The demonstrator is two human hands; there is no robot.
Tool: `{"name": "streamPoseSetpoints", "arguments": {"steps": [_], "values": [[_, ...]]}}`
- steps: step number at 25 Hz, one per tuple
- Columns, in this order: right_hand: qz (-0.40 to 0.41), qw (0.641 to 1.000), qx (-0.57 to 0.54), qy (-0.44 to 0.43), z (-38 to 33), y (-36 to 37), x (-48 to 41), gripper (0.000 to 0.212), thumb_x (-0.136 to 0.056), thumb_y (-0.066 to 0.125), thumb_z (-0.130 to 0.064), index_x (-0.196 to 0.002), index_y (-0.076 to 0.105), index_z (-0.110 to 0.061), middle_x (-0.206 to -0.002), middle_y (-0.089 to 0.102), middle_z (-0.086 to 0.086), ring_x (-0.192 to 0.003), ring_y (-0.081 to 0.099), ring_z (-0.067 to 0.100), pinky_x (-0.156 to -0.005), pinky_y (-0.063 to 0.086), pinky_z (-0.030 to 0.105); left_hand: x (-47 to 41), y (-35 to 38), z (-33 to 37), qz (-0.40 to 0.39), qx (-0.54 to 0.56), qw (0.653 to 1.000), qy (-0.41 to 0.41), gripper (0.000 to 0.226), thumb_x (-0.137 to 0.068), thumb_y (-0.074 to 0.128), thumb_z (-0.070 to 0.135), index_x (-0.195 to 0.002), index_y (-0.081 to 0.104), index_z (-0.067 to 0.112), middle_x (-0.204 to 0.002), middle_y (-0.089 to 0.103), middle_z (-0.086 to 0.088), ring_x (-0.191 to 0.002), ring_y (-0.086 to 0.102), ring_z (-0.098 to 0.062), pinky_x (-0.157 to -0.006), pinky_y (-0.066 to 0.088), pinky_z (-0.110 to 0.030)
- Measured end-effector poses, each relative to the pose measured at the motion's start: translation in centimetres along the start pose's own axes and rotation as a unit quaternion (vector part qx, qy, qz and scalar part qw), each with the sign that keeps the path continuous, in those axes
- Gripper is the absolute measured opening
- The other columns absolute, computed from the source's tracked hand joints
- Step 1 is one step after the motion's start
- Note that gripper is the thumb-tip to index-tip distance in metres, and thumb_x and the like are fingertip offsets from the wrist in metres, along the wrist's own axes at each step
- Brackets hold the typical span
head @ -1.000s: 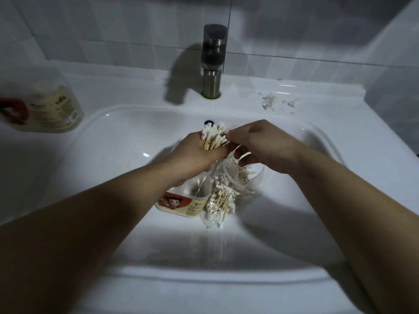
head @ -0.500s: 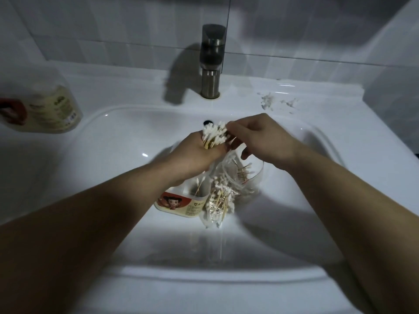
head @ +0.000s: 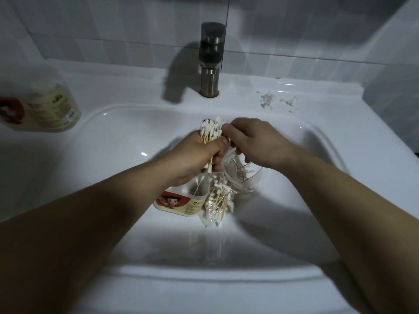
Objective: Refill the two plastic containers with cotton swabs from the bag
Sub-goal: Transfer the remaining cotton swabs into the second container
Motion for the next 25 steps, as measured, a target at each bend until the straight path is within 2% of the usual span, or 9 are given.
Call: {"name": "streamPoseSetpoints", "arguments": {"steps": [1,3,5,8,13,15,18,23,25], "values": [[0.005,0.999,-0.029,-0.015,0.0,0.0,0.0,0.032,-0.101,0.052,-0.043,-0.126,0.063,-0.026,-0.111,0.07,-0.004,-0.093,0.067,0.016,-0.086,0.058,0.043,0.0,-0.1,-0.1,0.006,0.02,1.0,-0.015,0.02,-0.106,0.052,0.012,-0.087,0.06,0.009,-0.063,0.052,-0.003,-0.056,0.051,-0.013,-0.054,0.052,-0.026],[-0.046,0.993,-0.094,-0.058,-0.5,0.5,0.2,0.061,-0.099,0.061,-0.029,-0.154,0.035,-0.036,-0.147,0.05,-0.01,-0.122,0.057,0.009,-0.099,0.053,0.035,0.0,-0.2,-0.2,0.003,0.054,0.998,-0.044,0.013,-0.105,0.055,0.016,-0.1,0.064,0.009,-0.065,0.059,-0.001,-0.061,0.059,-0.014,-0.065,0.056,-0.032],[-0.11,0.986,-0.075,-0.098,-1.1,1.4,0.6,0.091,-0.088,0.076,-0.023,-0.16,0.021,-0.032,-0.158,0.036,-0.009,-0.137,0.043,0.005,-0.108,0.045,0.028,0.0,-0.3,-0.6,-0.005,0.077,0.994,-0.074,0.011,-0.103,0.058,0.017,-0.104,0.067,0.011,-0.071,0.068,0.0,-0.07,0.067,-0.015,-0.074,0.057,-0.036],[-0.117,0.98,0.068,-0.148,-1.9,2.6,0.7,0.122,-0.067,0.092,-0.04,-0.161,0.019,-0.017,-0.156,0.037,0.0,-0.136,0.042,0.01,-0.11,0.035,0.018,0.1,0.0,-0.8,-0.019,0.119,0.988,-0.095,0.015,-0.102,0.054,0.007,-0.096,0.067,0.011,-0.07,0.072,-0.003,-0.064,0.069,-0.013,-0.062,0.057,-0.029],[-0.023,0.973,0.111,-0.2,-3.0,2.0,0.0,0.092,-0.069,0.087,-0.038,-0.147,0.046,-0.014,-0.119,0.056,-0.007,-0.104,0.056,0.009,-0.087,0.041,0.016,0.3,-0.2,-0.5,-0.014,0.126,0.988,-0.093,0.016,-0.1,0.055,0.004,-0.1,0.069,0.011,-0.082,0.074,-0.006,-0.072,0.073,-0.014,-0.063,0.061,-0.027],[-0.048,0.976,0.082,-0.194,-2.6,2.1,0.1,0.107,-0.068,0.088,-0.038,-0.156,0.033,-0.014,-0.138,0.051,0.001,-0.12,0.052,0.011,-0.097,0.038,0.015,0.4,-0.1,-0.3,-0.018,0.134,0.986,-0.097,0.014,-0.1,0.056,0.005,-0.102,0.069,0.009,-0.086,0.073,-0.009,-0.076,0.073,-0.017,-0.065,0.061,-0.029],[-0.109,0.977,0.063,-0.172,-2.3,3.6,0.5,0.142,-0.058,0.088,-0.057,-0.162,0.001,-0.015,-0.162,0.021,0.008,-0.147,0.025,0.017,-0.119,0.026,0.025,0.3,-0.2,-0.4,-0.007,0.165,0.981,-0.106,0.017,-0.099,0.056,0.004,-0.112,0.067,0.002,-0.089,0.074,-0.016,-0.082,0.075,-0.025,-0.064,0.062,-0.033],[0.009,0.973,0.088,-0.214,-3.4,2.2,0.1,0.101,-0.068,0.087,-0.029,-0.154,0.038,-0.008,-0.14,0.055,0.009,-0.126,0.054,0.021,-0.099,0.037,0.017,0.5,0.0,-0.3,-0.011,0.141,0.984,-0.111,0.013,-0.099,0.057,0.006,-0.096,0.068,0.012,-0.079,0.072,-0.006,-0.071,0.07,-0.016,-0.062,0.057,-0.027],[-0.027,0.975,0.066,-0.21,-3.4,2.3,0.4,0.116,-0.063,0.092,-0.041,-0.157,0.031,-0.01,-0.151,0.045,0.007,-0.137,0.044,0.018,-0.11,0.035,0.02,0.5,-0.1,-0.3,-0.002,0.142,0.984,-0.111,0.014,-0.099,0.056,0.004,-0.099,0.069,0.008,-0.082,0.074,-0.009,-0.072,0.073,-0.018,-0.061,0.06,-0.028]]}}
Point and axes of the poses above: each hand's wrist, its own x-axis away from the middle knuckle, its own y-axis out of the palm, z = x × y, the point moved 7 cm from there along -x, towards the middle knuckle
